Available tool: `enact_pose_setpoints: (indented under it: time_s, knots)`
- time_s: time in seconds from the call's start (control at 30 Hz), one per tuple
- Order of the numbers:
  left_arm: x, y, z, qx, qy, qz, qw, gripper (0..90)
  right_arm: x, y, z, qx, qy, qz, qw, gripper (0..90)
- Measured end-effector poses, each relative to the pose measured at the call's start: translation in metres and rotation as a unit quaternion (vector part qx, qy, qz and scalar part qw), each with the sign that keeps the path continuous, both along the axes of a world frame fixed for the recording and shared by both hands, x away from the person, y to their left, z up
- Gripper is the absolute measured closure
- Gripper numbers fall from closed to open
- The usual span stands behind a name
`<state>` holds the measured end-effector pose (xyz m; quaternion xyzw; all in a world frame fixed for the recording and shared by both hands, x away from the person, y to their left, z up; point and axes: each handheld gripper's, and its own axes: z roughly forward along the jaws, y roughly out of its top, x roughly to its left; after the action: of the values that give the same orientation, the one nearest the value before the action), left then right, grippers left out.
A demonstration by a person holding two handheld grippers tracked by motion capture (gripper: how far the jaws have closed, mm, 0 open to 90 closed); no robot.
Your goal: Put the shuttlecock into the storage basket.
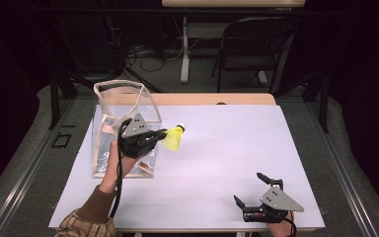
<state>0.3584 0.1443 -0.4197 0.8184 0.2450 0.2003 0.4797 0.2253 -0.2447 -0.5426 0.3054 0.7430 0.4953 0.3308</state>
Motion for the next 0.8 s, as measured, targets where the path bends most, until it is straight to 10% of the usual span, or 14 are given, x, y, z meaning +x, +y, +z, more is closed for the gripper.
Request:
enact_pose_setpoints:
  time_s: [0.8]
  knots:
    - [0.018,0.012,0.019,-0.004,-0.008,0.021,0.9997,88.9,0.000,0.000,0.000,-0.002,0.000,-0.001,1.0000,0.0]
